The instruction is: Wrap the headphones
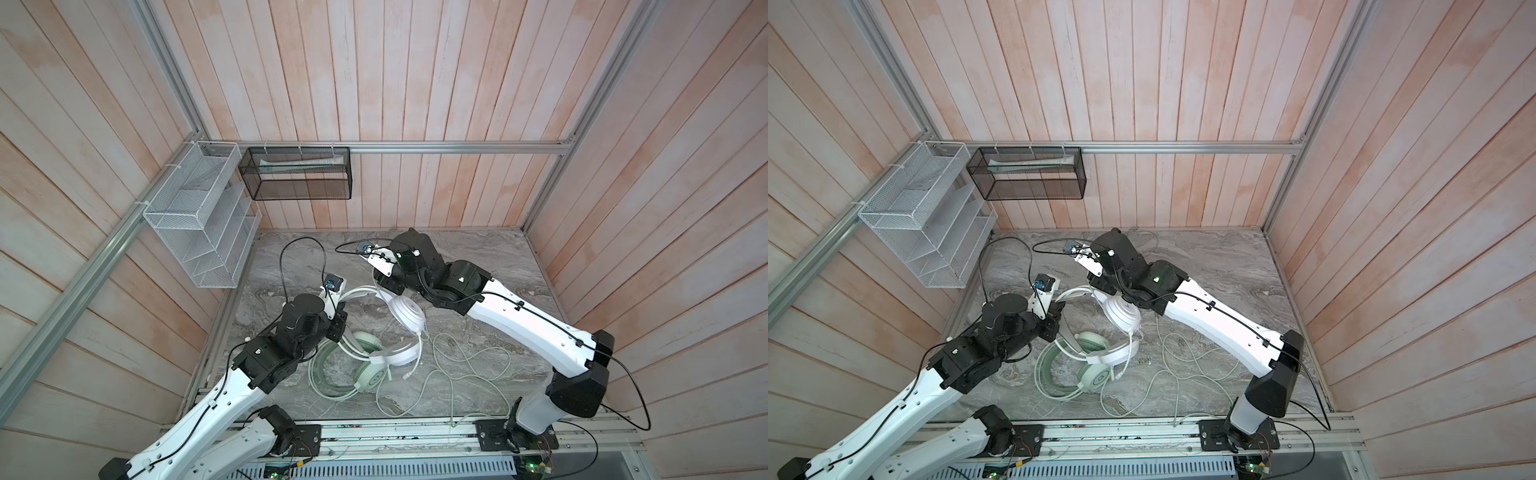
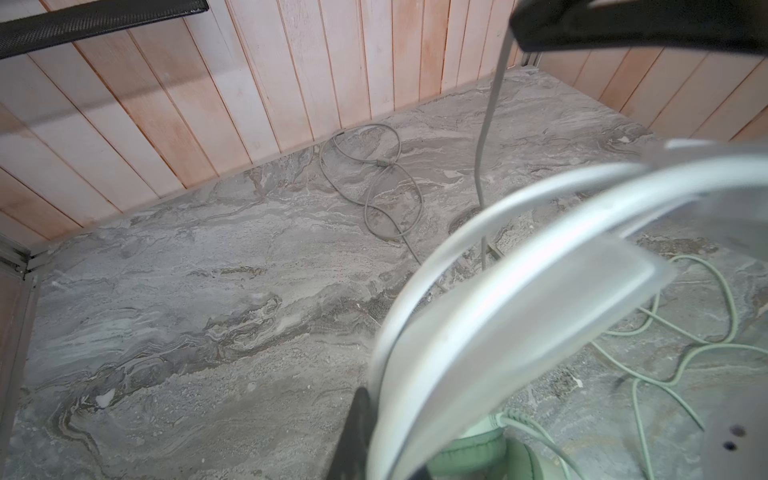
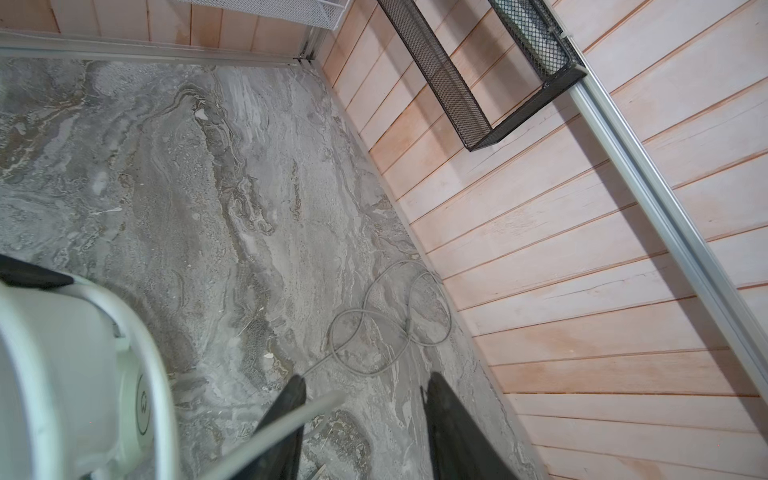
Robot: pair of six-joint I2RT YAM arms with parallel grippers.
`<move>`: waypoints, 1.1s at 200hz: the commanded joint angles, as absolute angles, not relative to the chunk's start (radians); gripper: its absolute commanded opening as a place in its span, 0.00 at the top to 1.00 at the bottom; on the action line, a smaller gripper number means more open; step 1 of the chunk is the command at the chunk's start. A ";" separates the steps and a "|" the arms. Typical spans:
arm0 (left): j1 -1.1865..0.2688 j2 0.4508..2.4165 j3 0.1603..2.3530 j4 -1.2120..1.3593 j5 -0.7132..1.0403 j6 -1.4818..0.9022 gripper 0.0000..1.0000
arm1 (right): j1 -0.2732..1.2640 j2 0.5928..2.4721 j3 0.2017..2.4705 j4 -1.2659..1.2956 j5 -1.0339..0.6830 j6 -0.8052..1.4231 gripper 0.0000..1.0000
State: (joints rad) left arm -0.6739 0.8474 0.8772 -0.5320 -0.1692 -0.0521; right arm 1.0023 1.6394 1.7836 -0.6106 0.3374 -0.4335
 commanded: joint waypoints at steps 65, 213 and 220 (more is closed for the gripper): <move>-0.675 0.887 0.957 -0.570 -0.210 -0.127 1.00 | 1.016 1.713 1.959 -0.859 0.425 -0.240 0.18; -0.675 0.851 1.088 -0.742 -0.114 -0.131 1.00 | 0.828 1.028 1.194 -0.063 0.266 -0.069 0.00; -0.675 0.848 1.094 -0.741 -0.103 -0.122 1.00 | 0.793 1.003 1.149 -0.036 0.222 -0.036 0.00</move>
